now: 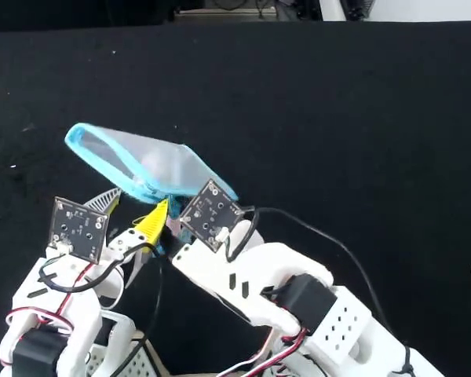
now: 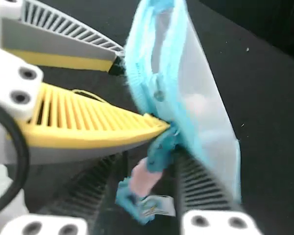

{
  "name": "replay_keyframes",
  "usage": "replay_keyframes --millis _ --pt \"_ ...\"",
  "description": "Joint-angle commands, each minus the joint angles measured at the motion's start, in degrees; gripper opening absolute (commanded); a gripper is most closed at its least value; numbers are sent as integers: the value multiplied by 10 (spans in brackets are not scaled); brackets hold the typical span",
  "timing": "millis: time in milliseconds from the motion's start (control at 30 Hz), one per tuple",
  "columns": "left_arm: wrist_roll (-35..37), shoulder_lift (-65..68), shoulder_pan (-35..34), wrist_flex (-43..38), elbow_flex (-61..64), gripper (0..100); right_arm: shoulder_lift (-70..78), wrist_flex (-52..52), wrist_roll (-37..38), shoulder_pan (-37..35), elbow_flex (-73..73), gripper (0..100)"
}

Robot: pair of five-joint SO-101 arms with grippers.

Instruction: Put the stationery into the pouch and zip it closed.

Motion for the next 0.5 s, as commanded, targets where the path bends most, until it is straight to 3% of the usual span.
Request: replay_keyframes --millis 0,200,467 --pt "2 -1 5 -12 -13 231 -10 -19 76 35 0 21" --pt "2 -1 5 -12 -14 231 -12 -20 84 80 1 11" --pt "2 -1 5 -12 -15 231 -78 17 85 84 -31 11"
